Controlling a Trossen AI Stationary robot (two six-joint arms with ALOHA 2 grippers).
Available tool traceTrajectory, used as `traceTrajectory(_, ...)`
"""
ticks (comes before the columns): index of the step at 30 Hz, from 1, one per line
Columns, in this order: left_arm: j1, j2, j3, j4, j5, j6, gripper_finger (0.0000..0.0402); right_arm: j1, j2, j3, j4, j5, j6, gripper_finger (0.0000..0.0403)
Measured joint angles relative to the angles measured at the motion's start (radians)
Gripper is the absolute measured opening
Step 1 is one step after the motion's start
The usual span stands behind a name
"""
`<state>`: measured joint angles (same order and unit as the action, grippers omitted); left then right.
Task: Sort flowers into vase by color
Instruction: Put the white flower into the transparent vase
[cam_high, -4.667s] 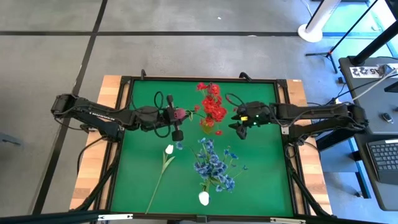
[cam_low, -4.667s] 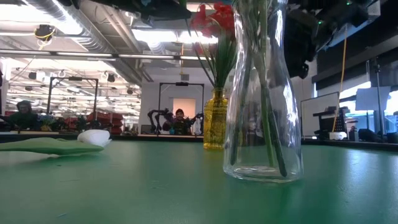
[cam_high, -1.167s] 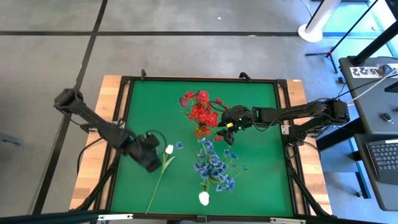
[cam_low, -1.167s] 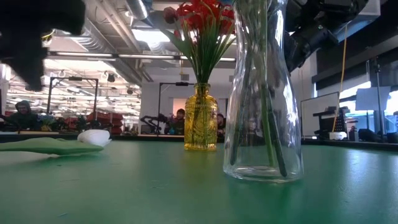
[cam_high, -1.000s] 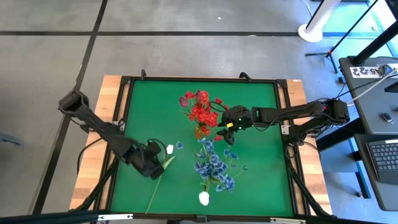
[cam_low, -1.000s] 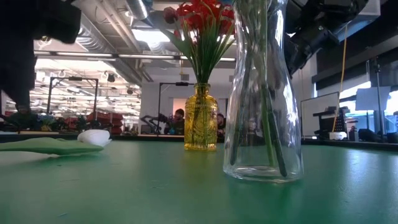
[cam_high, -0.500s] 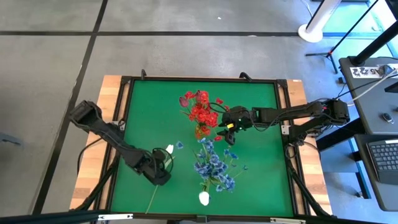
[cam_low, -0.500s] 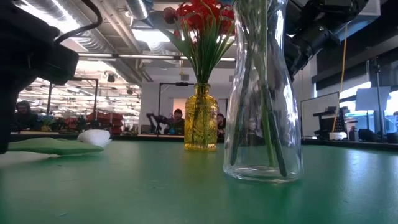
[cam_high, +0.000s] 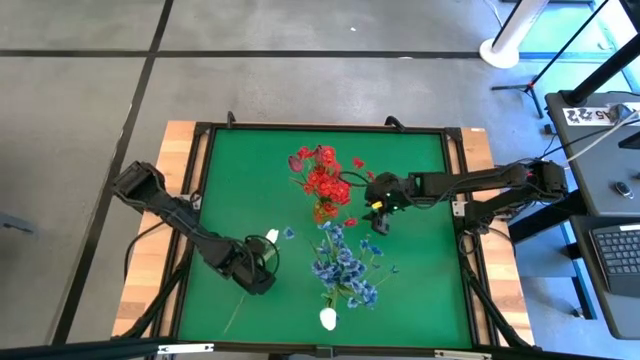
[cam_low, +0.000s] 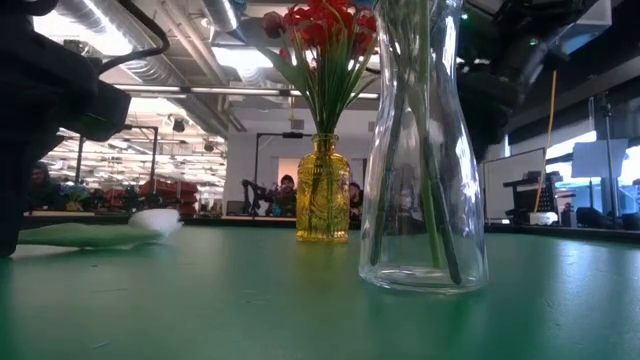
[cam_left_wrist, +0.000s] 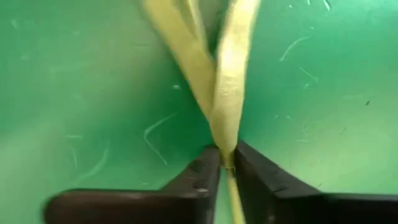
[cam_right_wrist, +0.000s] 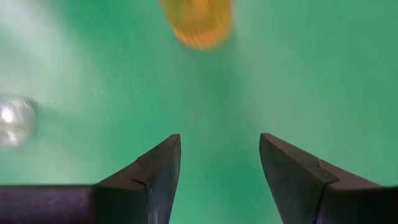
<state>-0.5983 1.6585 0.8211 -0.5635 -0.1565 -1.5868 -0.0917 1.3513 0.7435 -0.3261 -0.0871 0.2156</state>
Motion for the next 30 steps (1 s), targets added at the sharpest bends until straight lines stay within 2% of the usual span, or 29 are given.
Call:
traceTrajectory(2, 0.000, 0.000, 0.000, -0.008, -0.013, 0.011, 0.0018, 0.000, -0.038, 0.000, -0.087, 0.015, 0.024, 0.0218)
traceTrajectory(6, 0.000, -0.019, 0.025, -0.039, -0.055, 0.081, 0.0009, 0.001, -0.123, 0.000, -0.210, 0.026, 0.069, 0.0218)
traceTrajectory(10, 0.009, -0.105, 0.085, -0.059, -0.264, 0.176, 0.0004, 0.001, -0.202, 0.000, -0.257, 0.075, 0.102, 0.0218)
traceTrajectory(14, -0.019, -0.211, 0.149, -0.061, -0.418, 0.310, 0.0003, 0.007, -0.264, 0.000, -0.274, 0.088, 0.130, 0.0218)
traceTrajectory(18, -0.068, -0.298, 0.178, 0.060, -0.642, 0.440, 0.0002, 0.078, -0.309, 0.000, -0.276, 0.138, 0.154, 0.0218)
traceTrajectory(20, -0.102, -0.311, 0.177, 0.140, -0.742, 0.510, 0.0002, 0.136, -0.333, 0.000, -0.264, 0.196, 0.175, 0.0218)
traceTrajectory(24, -0.168, -0.309, 0.177, 0.328, -0.911, 0.681, 0.0001, 0.305, -0.383, 0.000, -0.269, 0.413, 0.255, 0.0218)
traceTrajectory(27, -0.213, -0.300, 0.177, 0.423, -0.966, 0.766, 0.0001, 0.445, -0.427, 0.000, -0.274, 0.548, 0.310, 0.0218)
traceTrajectory(30, -0.242, -0.301, 0.169, 0.507, -0.979, 0.843, 0.0001, 0.569, -0.464, 0.000, -0.284, 0.661, 0.357, 0.0218)
